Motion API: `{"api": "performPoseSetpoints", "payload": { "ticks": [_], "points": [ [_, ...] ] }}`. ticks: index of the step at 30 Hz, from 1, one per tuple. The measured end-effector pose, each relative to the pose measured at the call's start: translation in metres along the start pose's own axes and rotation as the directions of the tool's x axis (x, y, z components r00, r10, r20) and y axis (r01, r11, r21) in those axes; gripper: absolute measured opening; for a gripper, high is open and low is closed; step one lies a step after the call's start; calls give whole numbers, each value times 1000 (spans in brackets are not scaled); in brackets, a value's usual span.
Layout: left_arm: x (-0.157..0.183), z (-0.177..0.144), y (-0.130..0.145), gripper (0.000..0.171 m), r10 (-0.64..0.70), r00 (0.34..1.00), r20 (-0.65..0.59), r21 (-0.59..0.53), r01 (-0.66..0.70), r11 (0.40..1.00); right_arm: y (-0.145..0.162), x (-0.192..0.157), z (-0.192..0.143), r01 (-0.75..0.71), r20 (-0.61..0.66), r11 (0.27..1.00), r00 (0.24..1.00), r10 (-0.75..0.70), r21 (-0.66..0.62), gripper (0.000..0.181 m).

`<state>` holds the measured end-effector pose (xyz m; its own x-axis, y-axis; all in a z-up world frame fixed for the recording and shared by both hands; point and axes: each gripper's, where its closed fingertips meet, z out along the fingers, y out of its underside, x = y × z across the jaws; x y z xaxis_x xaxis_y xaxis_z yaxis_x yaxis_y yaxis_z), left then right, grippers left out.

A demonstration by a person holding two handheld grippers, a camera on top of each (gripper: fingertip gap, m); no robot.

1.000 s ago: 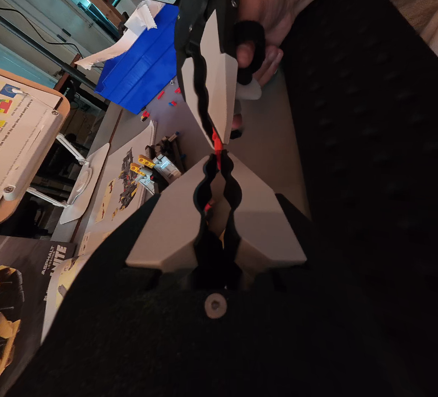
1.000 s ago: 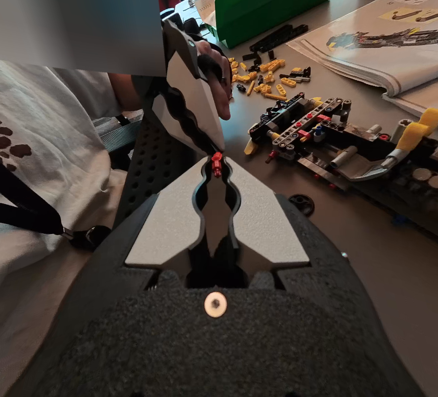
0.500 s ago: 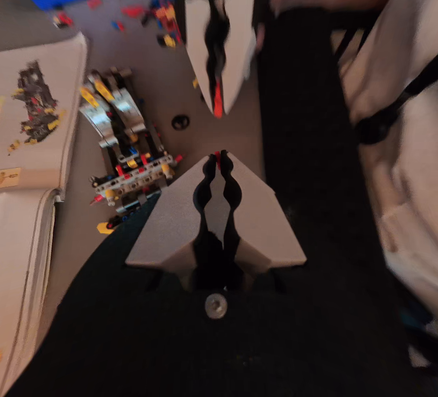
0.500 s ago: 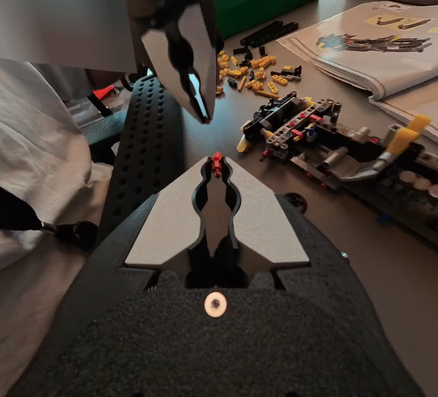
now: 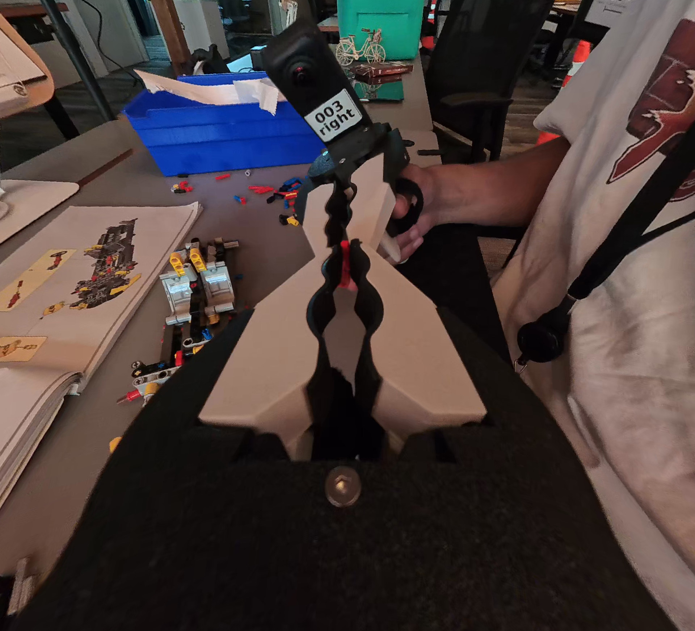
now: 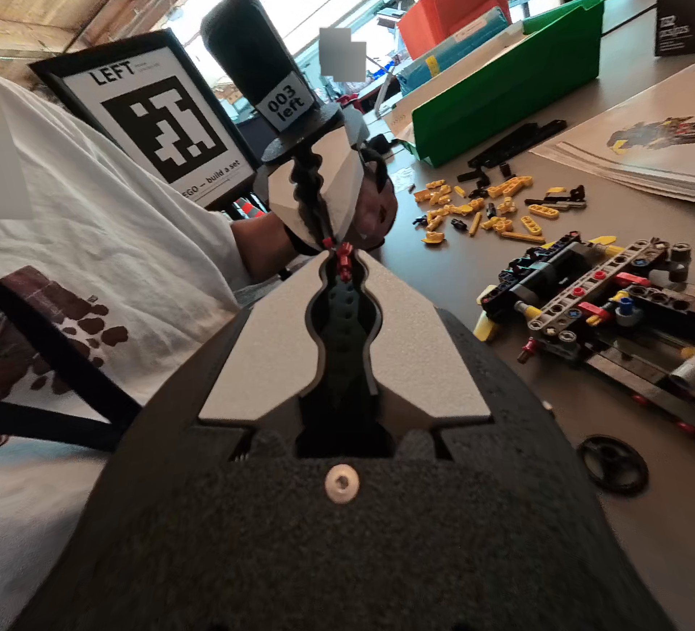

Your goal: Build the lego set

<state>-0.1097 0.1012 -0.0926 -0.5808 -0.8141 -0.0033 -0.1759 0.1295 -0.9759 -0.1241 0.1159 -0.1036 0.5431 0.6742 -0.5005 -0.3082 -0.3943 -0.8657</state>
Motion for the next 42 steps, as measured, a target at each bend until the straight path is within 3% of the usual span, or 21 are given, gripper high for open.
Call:
{"api": "performPoseSetpoints", "payload": {
  "ticks": [10, 20, 26, 32, 36, 42],
  "points": [
    [11, -3, -26, 1, -44, 991, -125, 175, 65, 982, -13, -22, -3, 6, 134, 997, 991, -16, 72, 6],
    [14, 2, -27, 1, -44, 987, -152, 198, 74, 977, -18, -24, -7, 24, 135, 993, 990, -39, 112, 7],
    [20, 3, -25, 3, -111, 963, -247, 214, 166, 963, -17, -27, -7, 73, 128, 991, 988, -87, 110, 7],
    [5, -5, -17, 2, -30, 992, -126, 118, 45, 992, -17, -17, -9, 81, 75, 991, 993, -89, 108, 7],
    [-5, -15, -2, 2, 78, 997, -27, -22, -79, 997, -17, -14, -12, 59, 74, 993, 995, -66, 102, 7],
    [-6, -12, 7, 1, 405, 913, 45, -247, -383, 890, -14, -11, -9, -30, 93, 997, 995, 24, 71, 7]
  ]
}}
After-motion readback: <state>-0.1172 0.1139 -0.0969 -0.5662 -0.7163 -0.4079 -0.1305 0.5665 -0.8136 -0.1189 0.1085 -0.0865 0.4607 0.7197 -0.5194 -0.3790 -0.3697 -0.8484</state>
